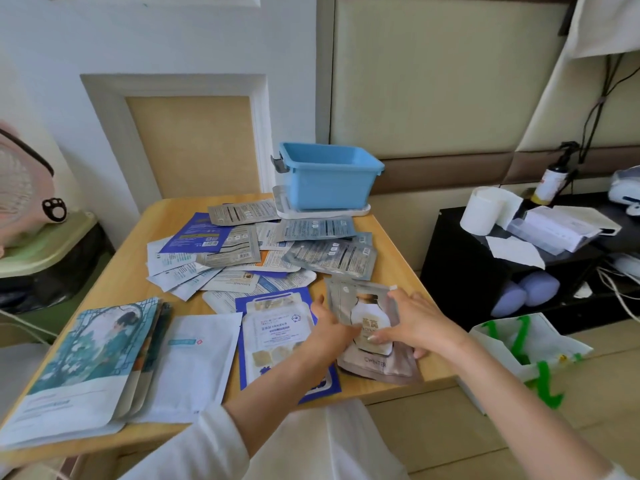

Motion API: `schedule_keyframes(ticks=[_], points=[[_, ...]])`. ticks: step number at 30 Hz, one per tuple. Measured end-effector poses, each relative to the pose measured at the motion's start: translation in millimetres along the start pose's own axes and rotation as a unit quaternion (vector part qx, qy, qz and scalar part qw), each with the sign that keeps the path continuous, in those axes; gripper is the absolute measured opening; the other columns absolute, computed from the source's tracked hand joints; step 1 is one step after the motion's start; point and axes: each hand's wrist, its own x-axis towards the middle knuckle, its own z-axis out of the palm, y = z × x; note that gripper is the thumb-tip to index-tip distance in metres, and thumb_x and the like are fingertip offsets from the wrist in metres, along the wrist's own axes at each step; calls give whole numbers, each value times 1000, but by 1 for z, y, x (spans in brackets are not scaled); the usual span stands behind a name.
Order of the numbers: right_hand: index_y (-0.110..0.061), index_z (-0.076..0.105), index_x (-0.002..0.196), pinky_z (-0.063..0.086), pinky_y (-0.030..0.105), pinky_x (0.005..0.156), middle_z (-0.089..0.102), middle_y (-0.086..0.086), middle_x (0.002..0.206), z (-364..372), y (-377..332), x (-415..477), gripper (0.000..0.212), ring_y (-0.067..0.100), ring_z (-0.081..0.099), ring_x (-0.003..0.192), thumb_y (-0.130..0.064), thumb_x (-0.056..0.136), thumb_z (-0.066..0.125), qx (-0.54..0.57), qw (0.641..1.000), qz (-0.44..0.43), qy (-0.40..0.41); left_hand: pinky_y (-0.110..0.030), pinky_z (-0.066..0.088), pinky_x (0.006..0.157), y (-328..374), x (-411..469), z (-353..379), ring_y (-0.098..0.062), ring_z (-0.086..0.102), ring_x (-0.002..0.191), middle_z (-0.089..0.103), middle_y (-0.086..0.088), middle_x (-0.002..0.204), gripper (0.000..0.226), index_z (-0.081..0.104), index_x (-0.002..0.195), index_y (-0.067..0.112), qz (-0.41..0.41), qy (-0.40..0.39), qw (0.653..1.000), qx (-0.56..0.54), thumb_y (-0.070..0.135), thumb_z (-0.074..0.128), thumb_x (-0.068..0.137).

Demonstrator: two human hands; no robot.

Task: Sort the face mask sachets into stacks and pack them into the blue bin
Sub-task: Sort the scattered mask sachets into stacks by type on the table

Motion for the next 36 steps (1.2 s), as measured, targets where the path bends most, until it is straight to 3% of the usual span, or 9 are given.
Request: schedule_keyframes(ticks=[4, 7, 9, 12, 15, 18, 27, 31, 36], points=[[-29, 22, 145, 54, 23, 52, 34, 3, 132, -3, -2, -4, 95, 19, 57, 93, -58, 70, 71, -34, 999, -1, -17, -34, 52, 89, 6, -10, -15, -19, 62, 103, 60, 0, 119, 65, 20, 143, 22, 53, -41, 978, 195, 30, 59, 91], [-26, 39, 136, 44, 28, 73, 41, 4, 131, -8, -11, -5, 78, 22, 56, 105, -62, 72, 66, -167, 986, -7, 5, -30, 53, 78, 18, -7, -44, -17, 65, 94, 66, -4, 110, 39, 52, 124, 16, 147, 107, 836, 517, 41, 45, 95], [-25, 54, 124, 43, 31, 80, 50, 1, 123, -10, -27, -1, 58, 19, 55, 107, -58, 77, 64, -117, 988, -47, 83, -32, 45, 92, 17, -4, -64, -19, 50, 117, 54, -3, 128, 48, 44, 132, 18, 202, 145, 754, 608, 47, 44, 94], [-17, 71, 101, 49, 29, 78, 69, 0, 101, -3, -67, 23, 30, 14, 63, 91, -42, 86, 62, 81, 982, -107, 134, -48, 8, 117, 5, -3, -79, -28, 3, 145, 4, -5, 158, 92, 6, 150, 28, 164, -15, 732, 661, 70, 46, 79], [-2, 64, 79, 54, 26, 58, 68, 8, 61, 6, -101, 57, 31, 17, 68, 56, -31, 89, 58, 102, 992, -42, 62, -61, -14, 111, -17, -5, -79, -26, -23, 143, -23, 2, 156, 89, -8, 145, 45, 213, -131, 710, 658, 80, 24, 70], [-4, 47, 78, 32, 15, 34, 57, 8, 45, 11, -119, 77, 27, 7, 46, 24, -25, 90, 60, 197, 980, 8, -2, -62, -17, 109, -29, -11, -84, -24, -28, 141, -23, 6, 155, 82, -7, 145, 48, 239, -157, 664, 691, 78, 6, 69], [2, 55, 66, 19, 13, 31, 51, 10, 50, 10, -134, 103, 15, 7, 27, 24, 11, 78, 58, 415, 909, 44, 10, -56, -24, 108, -32, -15, -83, -19, -27, 141, -21, 5, 156, 73, -4, 146, 45, 248, -156, 678, 674, 73, 10, 80], [5, 56, 72, 22, 15, 31, 56, 12, 55, 1, -138, 102, 12, 7, 32, 29, 4, 83, 60, 391, 920, 21, -2, -55, -24, 108, -28, -16, -83, -19, -24, 142, -18, 5, 157, 70, 0, 146, 45, 236, -162, 689, 666, 70, 21, 85], [1, 60, 65, 31, 18, 36, 58, 5, 43, 8, -128, 101, 23, 10, 40, 33, -8, 86, 63, 235, 972, 10, 0, -31, 33, 103, -7, -8, -87, -17, 42, 128, 48, 5, 138, 42, 54, 126, 28, 287, 1, 772, 568, 49, 44, 91]])
